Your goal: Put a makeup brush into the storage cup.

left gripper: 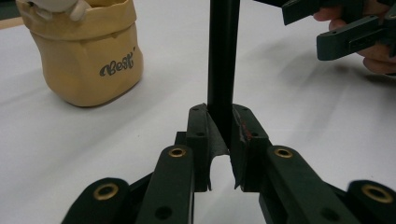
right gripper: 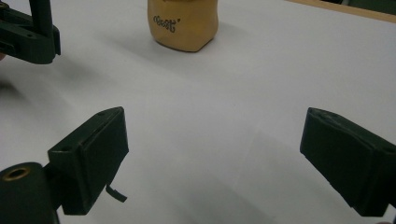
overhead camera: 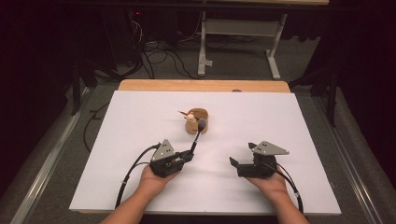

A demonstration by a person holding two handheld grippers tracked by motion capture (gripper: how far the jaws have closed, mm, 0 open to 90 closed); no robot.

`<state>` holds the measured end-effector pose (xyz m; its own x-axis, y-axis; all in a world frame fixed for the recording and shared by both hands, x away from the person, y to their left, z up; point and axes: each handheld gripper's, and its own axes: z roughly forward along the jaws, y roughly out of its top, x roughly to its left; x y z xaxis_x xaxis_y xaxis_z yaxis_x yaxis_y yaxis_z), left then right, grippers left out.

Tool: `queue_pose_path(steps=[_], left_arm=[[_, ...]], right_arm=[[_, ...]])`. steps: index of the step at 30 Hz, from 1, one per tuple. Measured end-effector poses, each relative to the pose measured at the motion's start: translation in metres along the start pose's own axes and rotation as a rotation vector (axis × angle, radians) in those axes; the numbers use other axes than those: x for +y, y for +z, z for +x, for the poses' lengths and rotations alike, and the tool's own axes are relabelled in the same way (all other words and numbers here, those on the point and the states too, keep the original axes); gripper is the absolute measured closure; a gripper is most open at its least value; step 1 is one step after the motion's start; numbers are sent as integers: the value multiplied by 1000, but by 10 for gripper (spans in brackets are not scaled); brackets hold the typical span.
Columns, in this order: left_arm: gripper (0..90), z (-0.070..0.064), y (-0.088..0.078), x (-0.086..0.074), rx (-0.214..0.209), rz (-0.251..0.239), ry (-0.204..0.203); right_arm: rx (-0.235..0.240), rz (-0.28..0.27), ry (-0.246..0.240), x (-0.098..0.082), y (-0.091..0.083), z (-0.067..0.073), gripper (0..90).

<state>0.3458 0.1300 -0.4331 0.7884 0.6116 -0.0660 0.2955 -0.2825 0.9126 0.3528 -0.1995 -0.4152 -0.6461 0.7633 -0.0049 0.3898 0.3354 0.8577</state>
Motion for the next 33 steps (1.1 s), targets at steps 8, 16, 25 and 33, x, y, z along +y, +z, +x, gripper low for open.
queue_pose_path(steps=[8, 16, 25, 33], left_arm=[[788, -5, 4, 8, -2, -10, 4], [787, -8, 5, 22, 11, -46, 2], [788, -17, 9, 24, -19, -70, 1], [787, -26, 15, 19, -57, -59, 12]], right_arm=[[13, 1, -3, 14, 3, 2, 118], [24, -52, 9, 34, 0, -1, 144], [26, -85, 8, 48, 2, 0, 163], [38, -80, 16, 42, 9, 7, 172]])
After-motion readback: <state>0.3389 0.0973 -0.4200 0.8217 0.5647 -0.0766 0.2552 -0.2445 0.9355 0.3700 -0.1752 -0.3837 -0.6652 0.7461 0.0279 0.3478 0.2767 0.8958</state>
